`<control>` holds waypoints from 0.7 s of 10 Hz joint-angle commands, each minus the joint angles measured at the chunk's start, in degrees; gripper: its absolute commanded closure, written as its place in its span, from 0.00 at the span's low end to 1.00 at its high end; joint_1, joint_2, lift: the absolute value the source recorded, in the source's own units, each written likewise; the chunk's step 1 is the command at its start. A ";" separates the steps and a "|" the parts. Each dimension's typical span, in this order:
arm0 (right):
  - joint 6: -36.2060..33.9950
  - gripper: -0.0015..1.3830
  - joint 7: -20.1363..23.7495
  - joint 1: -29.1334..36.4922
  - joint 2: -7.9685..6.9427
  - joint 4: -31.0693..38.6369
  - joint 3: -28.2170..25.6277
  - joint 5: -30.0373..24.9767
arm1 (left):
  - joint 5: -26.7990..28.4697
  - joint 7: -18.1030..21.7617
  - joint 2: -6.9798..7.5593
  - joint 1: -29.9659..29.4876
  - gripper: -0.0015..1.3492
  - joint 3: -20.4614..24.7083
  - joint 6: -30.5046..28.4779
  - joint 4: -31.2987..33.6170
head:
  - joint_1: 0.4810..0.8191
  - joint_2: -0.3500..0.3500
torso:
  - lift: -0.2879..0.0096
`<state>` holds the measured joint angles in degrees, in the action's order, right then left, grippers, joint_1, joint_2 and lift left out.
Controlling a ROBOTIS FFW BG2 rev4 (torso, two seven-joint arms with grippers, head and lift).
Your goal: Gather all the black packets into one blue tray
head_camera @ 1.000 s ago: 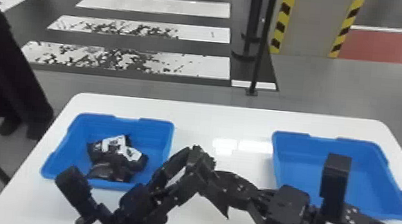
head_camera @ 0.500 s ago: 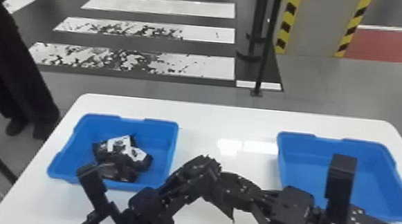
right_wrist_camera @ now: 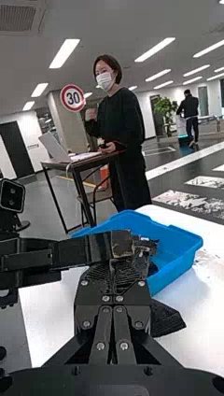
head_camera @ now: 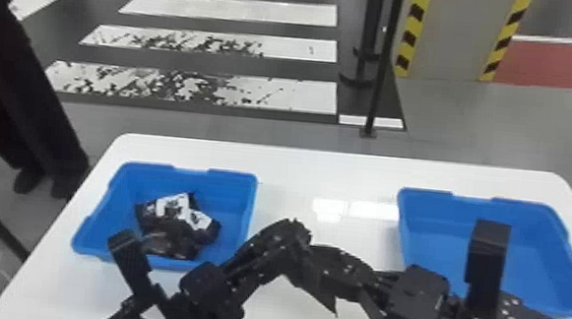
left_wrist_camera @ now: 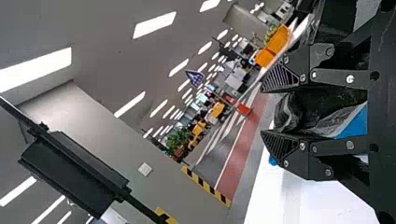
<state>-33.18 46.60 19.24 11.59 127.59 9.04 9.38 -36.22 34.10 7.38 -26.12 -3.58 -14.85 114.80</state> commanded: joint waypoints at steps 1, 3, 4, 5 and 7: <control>0.00 0.92 -0.01 0.02 0.01 -0.11 -0.01 -0.01 | 2.52 0.52 0.00 0.38 0.61 0.50 0.93 0.02 | 0.63 0.63 | 0.60; 0.00 0.92 0.07 0.02 0.01 -0.11 -0.01 0.10 | 4.00 -0.18 -0.26 -0.18 0.89 0.61 1.64 0.30 | 0.63 0.64 | 0.60; 0.00 0.92 -0.01 0.02 -0.08 -0.11 -0.01 0.22 | 4.00 -0.18 -0.26 -0.32 0.89 0.50 1.64 0.30 | 0.63 0.65 | 0.60; 0.00 0.92 0.07 0.02 -0.08 -0.25 -0.01 0.33 | 3.77 -0.18 -0.17 -0.18 0.89 0.50 1.78 0.30 | 0.63 0.65 | 0.60; 0.00 0.92 -0.01 0.02 -0.08 -0.53 -0.01 0.56 | 4.46 0.08 -0.08 -0.04 0.89 0.61 5.15 0.30 | 0.63 0.65 | 0.60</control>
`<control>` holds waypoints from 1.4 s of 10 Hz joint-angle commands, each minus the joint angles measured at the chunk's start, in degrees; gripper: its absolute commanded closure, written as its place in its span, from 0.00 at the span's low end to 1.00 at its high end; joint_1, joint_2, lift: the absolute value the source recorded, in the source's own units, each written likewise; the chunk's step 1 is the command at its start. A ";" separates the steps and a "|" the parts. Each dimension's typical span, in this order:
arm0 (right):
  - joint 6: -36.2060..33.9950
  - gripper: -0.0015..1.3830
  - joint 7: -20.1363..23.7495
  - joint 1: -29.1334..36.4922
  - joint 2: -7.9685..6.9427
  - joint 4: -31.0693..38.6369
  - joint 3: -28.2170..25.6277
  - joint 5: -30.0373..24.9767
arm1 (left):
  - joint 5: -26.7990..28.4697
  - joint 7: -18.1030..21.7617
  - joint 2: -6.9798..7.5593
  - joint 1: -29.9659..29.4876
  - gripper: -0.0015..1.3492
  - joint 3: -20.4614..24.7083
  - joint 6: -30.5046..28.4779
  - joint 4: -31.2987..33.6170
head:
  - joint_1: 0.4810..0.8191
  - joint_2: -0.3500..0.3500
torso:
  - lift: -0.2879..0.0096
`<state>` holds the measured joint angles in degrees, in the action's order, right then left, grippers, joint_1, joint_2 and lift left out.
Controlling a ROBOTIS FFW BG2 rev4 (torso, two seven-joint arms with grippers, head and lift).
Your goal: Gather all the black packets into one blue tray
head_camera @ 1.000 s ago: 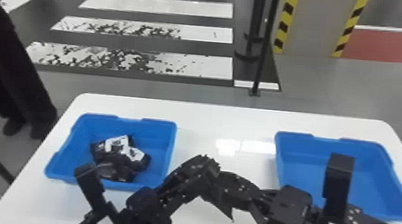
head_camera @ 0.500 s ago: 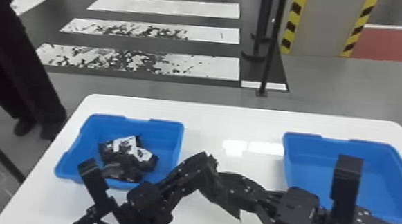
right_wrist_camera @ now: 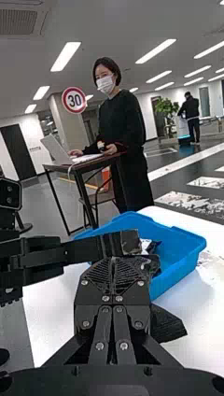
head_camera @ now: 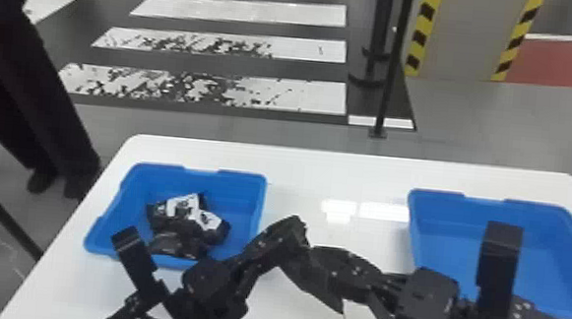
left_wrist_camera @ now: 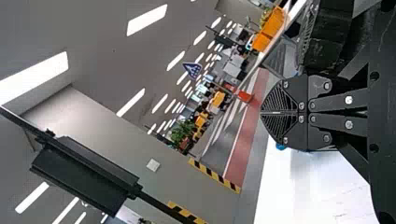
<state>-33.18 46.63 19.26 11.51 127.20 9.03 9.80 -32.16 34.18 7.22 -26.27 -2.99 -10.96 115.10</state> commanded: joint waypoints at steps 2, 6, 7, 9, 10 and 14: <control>0.28 0.84 -0.05 0.00 -0.08 -0.56 -0.11 1.29 | 1.77 0.19 0.16 0.40 0.89 0.47 3.79 0.00 | 0.63 0.66 | 0.60; 1.12 0.34 -0.14 0.28 -0.35 -1.13 -1.14 2.43 | 3.37 0.72 0.16 0.40 0.89 2.87 6.18 0.42 | 0.63 0.70 | 0.60; 1.12 0.33 -0.23 0.56 -0.44 -1.27 -2.06 2.43 | 4.97 0.72 0.16 -0.45 0.89 5.39 6.04 1.97 | 0.63 0.70 | 0.60; 2.53 0.33 -0.49 2.11 -1.05 -1.41 -5.03 2.43 | 6.69 1.24 0.25 -1.57 0.89 11.10 5.62 3.24 | 0.63 0.74 | 0.60; 3.37 0.33 -0.93 3.52 -1.49 -1.27 -6.74 2.54 | 7.37 1.42 0.25 -1.85 0.89 13.84 5.90 3.38 | 0.63 0.77 | 0.60; 3.79 0.33 -1.99 6.61 -2.81 -0.71 -11.08 3.00 | 16.74 3.44 0.16 0.40 0.89 26.98 6.74 3.24 | 0.63 0.86 | 0.60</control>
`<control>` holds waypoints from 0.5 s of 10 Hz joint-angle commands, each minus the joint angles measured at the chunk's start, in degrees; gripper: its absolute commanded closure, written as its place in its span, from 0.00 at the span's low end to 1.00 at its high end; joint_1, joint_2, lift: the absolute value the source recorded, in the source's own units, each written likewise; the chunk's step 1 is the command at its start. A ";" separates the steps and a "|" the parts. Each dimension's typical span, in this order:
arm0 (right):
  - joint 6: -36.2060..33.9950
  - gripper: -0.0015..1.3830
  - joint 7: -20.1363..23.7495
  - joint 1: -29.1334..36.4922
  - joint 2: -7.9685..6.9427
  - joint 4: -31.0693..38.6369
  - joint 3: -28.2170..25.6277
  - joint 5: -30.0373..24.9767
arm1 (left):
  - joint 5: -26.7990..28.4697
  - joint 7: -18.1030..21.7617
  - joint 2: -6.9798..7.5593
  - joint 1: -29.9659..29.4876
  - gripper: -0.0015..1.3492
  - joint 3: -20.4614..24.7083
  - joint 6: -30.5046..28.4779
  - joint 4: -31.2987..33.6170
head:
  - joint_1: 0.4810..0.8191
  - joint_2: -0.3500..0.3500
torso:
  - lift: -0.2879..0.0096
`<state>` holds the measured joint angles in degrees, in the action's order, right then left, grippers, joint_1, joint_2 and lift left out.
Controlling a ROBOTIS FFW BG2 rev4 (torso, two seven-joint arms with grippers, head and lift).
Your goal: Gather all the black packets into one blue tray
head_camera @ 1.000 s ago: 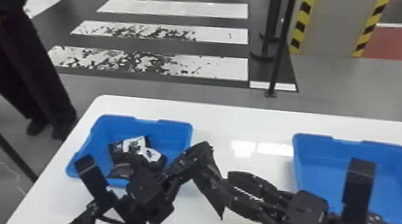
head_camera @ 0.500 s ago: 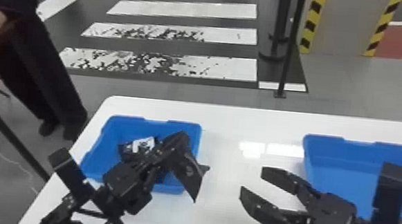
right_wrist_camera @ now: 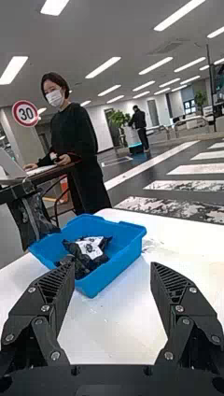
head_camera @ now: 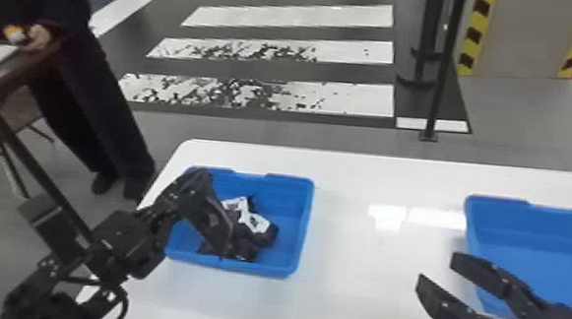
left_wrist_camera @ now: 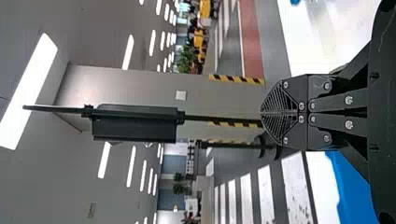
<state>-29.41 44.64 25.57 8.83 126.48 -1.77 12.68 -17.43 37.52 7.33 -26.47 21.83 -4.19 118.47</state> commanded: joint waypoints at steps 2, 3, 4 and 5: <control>-0.11 0.33 0.01 0.31 -0.22 -0.97 -0.29 0.57 | 4.75 1.06 1.46 3.27 0.89 5.25 1.66 -3.65 | 0.63 0.93 | 0.60; -0.11 0.33 0.01 0.31 -0.13 -1.11 -0.29 0.69 | 6.58 1.24 1.90 5.10 0.89 6.05 2.64 -5.90 | 0.63 0.98 | 0.60; -0.11 0.33 0.01 0.17 -0.13 -1.39 -0.29 0.69 | 7.15 1.24 2.43 6.79 0.89 5.94 4.05 -8.99 | 0.63 1.00 | 0.60; -0.11 0.33 0.01 0.17 -0.13 -1.53 -0.29 0.92 | 8.63 1.24 2.69 8.90 0.89 5.94 5.74 -12.65 | 0.63 1.00 | 0.60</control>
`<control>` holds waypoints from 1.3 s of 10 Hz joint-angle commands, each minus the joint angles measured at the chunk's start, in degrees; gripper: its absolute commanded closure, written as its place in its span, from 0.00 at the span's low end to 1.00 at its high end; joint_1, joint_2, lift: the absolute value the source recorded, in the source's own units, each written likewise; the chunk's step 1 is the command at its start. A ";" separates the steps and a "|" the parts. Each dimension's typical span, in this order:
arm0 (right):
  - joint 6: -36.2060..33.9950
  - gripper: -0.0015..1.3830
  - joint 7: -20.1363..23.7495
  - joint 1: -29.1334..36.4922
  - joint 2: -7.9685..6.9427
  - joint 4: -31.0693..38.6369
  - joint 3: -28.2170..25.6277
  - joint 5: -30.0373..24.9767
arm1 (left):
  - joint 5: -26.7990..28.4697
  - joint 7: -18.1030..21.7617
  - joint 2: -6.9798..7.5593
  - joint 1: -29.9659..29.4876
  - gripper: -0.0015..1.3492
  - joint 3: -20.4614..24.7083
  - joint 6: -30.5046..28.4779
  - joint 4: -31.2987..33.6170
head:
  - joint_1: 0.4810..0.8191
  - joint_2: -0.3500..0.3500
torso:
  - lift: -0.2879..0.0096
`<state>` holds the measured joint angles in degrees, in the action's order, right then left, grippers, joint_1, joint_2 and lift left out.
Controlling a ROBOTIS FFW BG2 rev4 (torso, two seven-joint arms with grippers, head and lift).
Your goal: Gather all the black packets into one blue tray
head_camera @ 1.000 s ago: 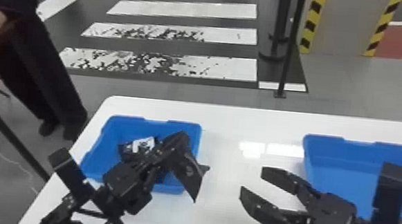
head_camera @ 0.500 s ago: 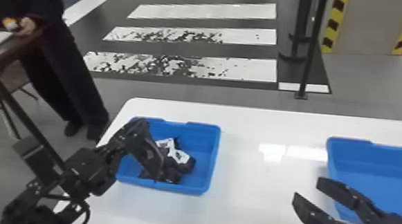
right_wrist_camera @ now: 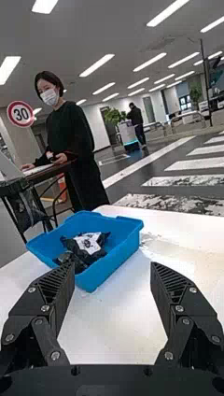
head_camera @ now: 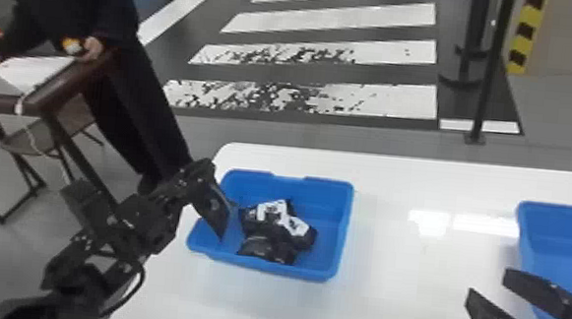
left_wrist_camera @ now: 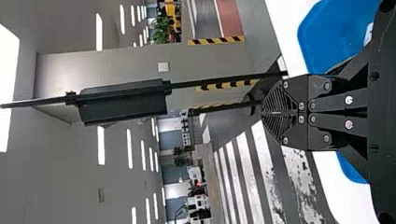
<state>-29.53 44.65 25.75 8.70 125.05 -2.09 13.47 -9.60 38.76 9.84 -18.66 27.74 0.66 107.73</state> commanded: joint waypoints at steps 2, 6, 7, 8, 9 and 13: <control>0.00 0.33 0.00 -0.16 0.09 -0.38 0.04 0.24 | -1.25 -0.27 0.88 4.60 0.70 -1.46 6.52 -9.64 | 0.63 1.00 | 0.60; 0.00 0.33 0.00 -0.30 0.09 -0.66 0.04 0.35 | -7.31 -1.23 0.71 4.74 0.14 -4.66 9.75 -11.47 | 0.63 1.00 | 0.60; 0.00 0.33 0.00 -0.30 0.09 -0.95 -0.08 0.35 | -9.82 -1.23 0.27 4.04 0.15 -5.69 10.74 -11.33 | 0.63 1.00 | 0.60; 1.12 0.34 -1.14 0.83 -0.17 -0.80 -1.45 0.58 | -12.68 -1.32 -0.70 2.63 0.15 -6.15 12.56 -11.19 | 0.63 1.00 | 0.60; 2.39 0.34 -3.16 3.08 -1.23 0.04 -3.73 1.38 | -14.39 -2.02 -1.93 -0.32 0.15 -6.38 13.97 -9.22 | 0.63 0.98 | 0.60; 13.08 0.34 -9.05 9.69 -5.45 0.04 -12.19 2.07 | -11.99 -9.41 -8.35 -20.29 0.17 -6.49 12.85 11.03 | 0.63 0.85 | 0.60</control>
<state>-18.24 35.82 33.92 4.25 124.42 -12.63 15.55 -22.19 29.40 2.44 -36.25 21.43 13.86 115.93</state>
